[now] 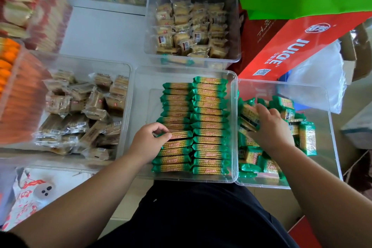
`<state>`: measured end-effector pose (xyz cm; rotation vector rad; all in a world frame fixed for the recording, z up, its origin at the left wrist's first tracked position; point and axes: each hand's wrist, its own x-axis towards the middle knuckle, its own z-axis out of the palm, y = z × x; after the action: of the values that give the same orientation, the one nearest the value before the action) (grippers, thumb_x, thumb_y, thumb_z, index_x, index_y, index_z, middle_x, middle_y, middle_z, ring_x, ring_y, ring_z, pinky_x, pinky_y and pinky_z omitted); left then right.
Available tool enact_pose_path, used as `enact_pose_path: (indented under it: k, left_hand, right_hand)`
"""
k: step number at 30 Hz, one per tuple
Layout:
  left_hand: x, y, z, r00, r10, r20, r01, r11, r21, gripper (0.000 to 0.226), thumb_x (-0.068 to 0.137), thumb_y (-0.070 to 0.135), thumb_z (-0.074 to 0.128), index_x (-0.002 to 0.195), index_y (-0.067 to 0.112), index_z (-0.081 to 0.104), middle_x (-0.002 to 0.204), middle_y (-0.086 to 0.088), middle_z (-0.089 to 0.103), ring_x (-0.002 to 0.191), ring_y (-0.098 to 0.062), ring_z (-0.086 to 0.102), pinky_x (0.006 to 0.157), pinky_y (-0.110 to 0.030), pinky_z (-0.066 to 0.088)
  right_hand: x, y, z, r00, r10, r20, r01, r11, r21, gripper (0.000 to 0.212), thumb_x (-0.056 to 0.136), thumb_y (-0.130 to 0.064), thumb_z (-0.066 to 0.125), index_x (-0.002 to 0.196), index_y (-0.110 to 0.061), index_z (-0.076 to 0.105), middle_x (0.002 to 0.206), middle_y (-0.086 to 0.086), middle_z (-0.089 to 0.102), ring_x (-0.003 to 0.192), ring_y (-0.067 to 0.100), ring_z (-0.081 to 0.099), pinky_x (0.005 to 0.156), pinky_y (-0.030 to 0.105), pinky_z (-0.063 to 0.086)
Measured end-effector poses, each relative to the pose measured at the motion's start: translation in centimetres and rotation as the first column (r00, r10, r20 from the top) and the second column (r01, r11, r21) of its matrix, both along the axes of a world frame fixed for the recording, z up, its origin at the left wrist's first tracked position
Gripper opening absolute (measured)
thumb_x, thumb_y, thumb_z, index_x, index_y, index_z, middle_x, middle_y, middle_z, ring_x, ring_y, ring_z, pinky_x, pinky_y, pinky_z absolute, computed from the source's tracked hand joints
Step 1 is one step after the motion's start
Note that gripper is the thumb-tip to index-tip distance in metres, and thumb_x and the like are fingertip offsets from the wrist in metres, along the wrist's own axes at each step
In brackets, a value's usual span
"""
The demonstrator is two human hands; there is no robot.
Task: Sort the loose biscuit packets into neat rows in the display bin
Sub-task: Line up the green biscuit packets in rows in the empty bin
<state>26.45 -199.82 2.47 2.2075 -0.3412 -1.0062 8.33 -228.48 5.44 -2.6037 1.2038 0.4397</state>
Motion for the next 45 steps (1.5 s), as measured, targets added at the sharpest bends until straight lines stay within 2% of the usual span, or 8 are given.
enact_pose_path:
  k: [6, 9, 18, 26, 32, 37, 42, 45]
  left_hand:
    - [0.3, 0.5, -0.5, 0.996, -0.083, -0.028, 0.084, 0.996, 0.008, 0.012, 0.096, 0.040, 0.067, 0.106, 0.032, 0.067, 0.110, 0.007, 0.060, 0.100, -0.010, 0.056, 0.080, -0.028, 0.041]
    - [0.3, 0.6, -0.4, 0.997, -0.081, -0.015, 0.081, 0.997, -0.016, 0.012, 0.096, 0.038, 0.068, 0.105, 0.030, 0.067, 0.108, 0.006, 0.059, 0.096, -0.008, 0.055, 0.076, -0.023, 0.041]
    - [0.4, 1.8, -0.1, 0.995, 0.020, -0.098, -0.023, 0.999, -0.029, 0.028, 0.096, 0.036, 0.069, 0.122, 0.027, 0.066, 0.109, 0.009, 0.066, 0.096, -0.012, 0.063, 0.079, -0.027, 0.049]
    - [0.4, 0.9, 0.5, 0.921, 0.311, -0.237, -0.340, 0.935, -0.097, 0.067, 0.103, 0.042, 0.057, 0.157, 0.035, 0.018, 0.122, 0.004, 0.064, 0.105, -0.017, 0.062, 0.094, -0.040, 0.049]
    - [0.5, -1.0, 0.7, 0.970, 0.211, -0.123, -0.223, 0.970, -0.092, 0.021, 0.105, 0.037, 0.053, 0.124, 0.028, 0.051, 0.113, 0.009, 0.058, 0.105, -0.017, 0.058, 0.086, -0.036, 0.043]
    - [1.0, -1.2, 0.4, 0.978, 0.210, -0.022, -0.209, 0.978, 0.019, 0.019, 0.101, 0.037, 0.061, 0.113, 0.022, 0.058, 0.105, 0.006, 0.063, 0.096, -0.017, 0.061, 0.065, -0.026, 0.039]
    - [1.3, -0.7, -0.1, 0.997, 0.074, 0.028, -0.071, 0.993, -0.092, 0.040, 0.099, 0.023, 0.065, 0.133, 0.033, 0.048, 0.121, 0.013, 0.059, 0.101, -0.010, 0.060, 0.086, -0.028, 0.046]
    - [1.6, -0.9, -0.3, 1.000, -0.012, 0.027, 0.014, 0.995, -0.094, 0.014, 0.104, 0.026, 0.057, 0.117, 0.022, 0.058, 0.107, 0.008, 0.056, 0.097, -0.015, 0.056, 0.085, -0.030, 0.041]
  right_hand:
    - [1.0, -0.4, 5.3, 0.898, -0.190, 0.398, 0.230, 0.972, -0.056, 0.080, 0.072, -0.037, 0.087, 0.139, -0.014, 0.049, 0.116, 0.019, 0.057, 0.096, 0.041, 0.060, 0.079, 0.043, 0.048]
    - [4.5, 1.8, 8.1, 0.871, -0.051, 0.489, 0.061, 0.998, -0.005, 0.090, 0.070, -0.039, 0.088, 0.146, -0.015, 0.045, 0.126, 0.012, 0.057, 0.109, 0.030, 0.056, 0.090, 0.037, 0.046]
    - [14.6, 11.8, 3.5, 0.808, 0.501, 0.310, -0.555, 0.824, 0.114, 0.093, 0.083, -0.025, 0.081, 0.157, -0.021, 0.026, 0.148, 0.002, 0.043, 0.120, 0.031, 0.057, 0.098, 0.040, 0.050]
    - [12.4, 11.9, -0.2, 0.744, 0.665, 0.063, -0.666, 0.746, -0.007, 0.072, 0.100, -0.055, 0.046, 0.159, -0.022, 0.019, 0.154, -0.002, 0.042, 0.140, 0.025, 0.035, 0.117, 0.045, 0.026]
    - [11.4, 11.3, 0.8, 0.751, 0.657, 0.060, -0.656, 0.754, -0.044, 0.055, 0.103, -0.049, 0.039, 0.154, -0.027, 0.031, 0.145, -0.005, 0.054, 0.141, 0.025, 0.033, 0.115, 0.048, 0.017]
    - [11.6, 10.7, 1.8, 0.809, 0.577, 0.111, -0.585, 0.810, 0.055, 0.044, 0.103, -0.048, 0.040, 0.139, -0.022, 0.043, 0.143, 0.004, 0.056, 0.149, 0.023, 0.020, 0.119, 0.049, 0.007]
    - [11.7, 9.7, 2.2, 0.806, 0.585, 0.094, -0.592, 0.785, 0.184, 0.050, 0.104, -0.048, 0.040, 0.144, -0.018, 0.035, 0.157, 0.011, 0.037, 0.154, 0.021, 0.010, 0.123, 0.053, 0.000]
    - [11.9, 9.1, 2.3, 0.823, 0.553, 0.131, -0.569, 0.795, 0.210, 0.045, 0.104, -0.046, 0.042, 0.140, -0.019, 0.040, 0.148, 0.008, 0.046, 0.146, 0.023, 0.024, 0.121, 0.050, 0.011]
